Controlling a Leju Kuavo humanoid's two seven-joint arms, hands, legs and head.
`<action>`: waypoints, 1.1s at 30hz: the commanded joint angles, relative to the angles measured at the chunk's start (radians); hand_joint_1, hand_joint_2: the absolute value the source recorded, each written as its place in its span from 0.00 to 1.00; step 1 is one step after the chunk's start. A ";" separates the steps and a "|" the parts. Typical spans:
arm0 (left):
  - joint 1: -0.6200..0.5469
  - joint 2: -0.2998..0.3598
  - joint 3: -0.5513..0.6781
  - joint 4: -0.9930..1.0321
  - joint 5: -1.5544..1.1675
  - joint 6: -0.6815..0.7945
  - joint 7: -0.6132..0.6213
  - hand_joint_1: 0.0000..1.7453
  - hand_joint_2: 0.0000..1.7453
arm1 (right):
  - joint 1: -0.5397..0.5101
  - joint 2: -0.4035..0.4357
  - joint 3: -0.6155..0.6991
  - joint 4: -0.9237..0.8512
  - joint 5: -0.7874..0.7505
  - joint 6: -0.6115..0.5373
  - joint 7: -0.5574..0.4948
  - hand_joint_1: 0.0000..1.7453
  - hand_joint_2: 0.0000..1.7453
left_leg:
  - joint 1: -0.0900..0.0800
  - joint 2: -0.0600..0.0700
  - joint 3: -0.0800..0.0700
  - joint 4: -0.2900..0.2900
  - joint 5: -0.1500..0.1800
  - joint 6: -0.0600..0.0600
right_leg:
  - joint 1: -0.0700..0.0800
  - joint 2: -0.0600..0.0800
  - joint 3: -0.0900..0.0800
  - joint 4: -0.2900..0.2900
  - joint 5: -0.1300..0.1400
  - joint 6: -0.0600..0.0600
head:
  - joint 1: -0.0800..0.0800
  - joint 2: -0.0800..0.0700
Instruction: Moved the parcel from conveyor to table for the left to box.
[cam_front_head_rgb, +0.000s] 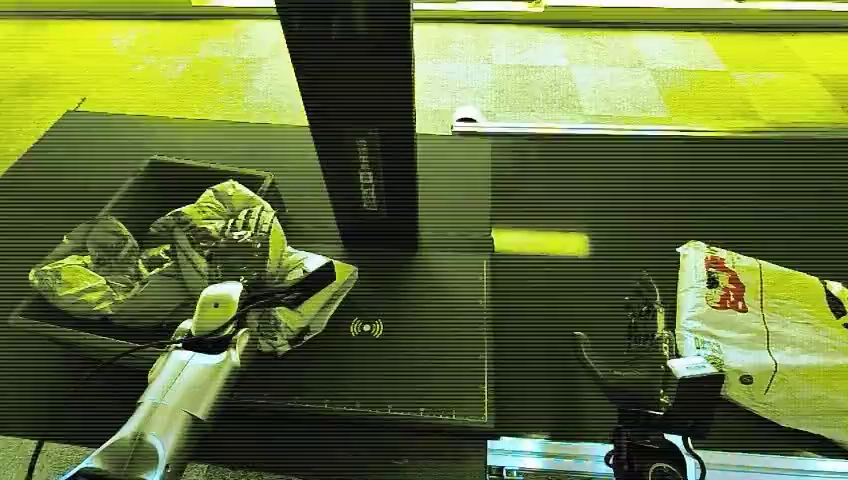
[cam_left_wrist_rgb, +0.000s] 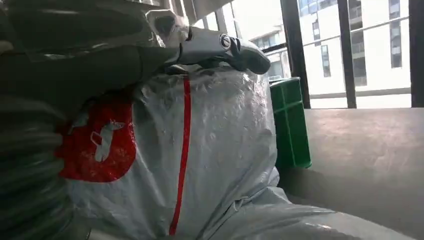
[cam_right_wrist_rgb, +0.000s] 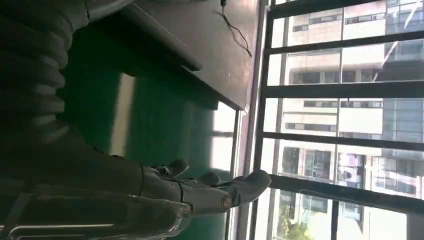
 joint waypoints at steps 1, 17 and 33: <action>-0.010 0.049 0.018 0.127 0.021 -0.002 0.011 0.00 1.00 | 0.003 -0.005 -0.010 0.025 0.003 -0.009 0.011 0.00 1.00 | 0.000 0.003 0.000 -0.002 0.003 0.000 | 0.000 0.002 -0.001 -0.002 0.003 -0.001 | 0.000 0.000; 0.064 0.033 0.047 -0.037 0.065 0.188 -0.048 1.00 1.00 | 0.041 0.003 -0.009 -0.017 0.003 -0.011 0.013 0.00 1.00 | 0.001 0.006 -0.001 -0.002 0.003 -0.002 | 0.001 0.004 -0.003 0.000 0.004 -0.003 | 0.000 0.000; 0.131 -0.008 0.026 -0.230 0.263 0.413 -0.257 1.00 1.00 | 0.043 0.015 -0.010 -0.026 0.003 -0.012 0.012 0.00 1.00 | 0.001 0.004 -0.003 -0.001 0.002 -0.002 | 0.001 0.002 -0.005 0.001 0.003 -0.003 | 0.000 0.000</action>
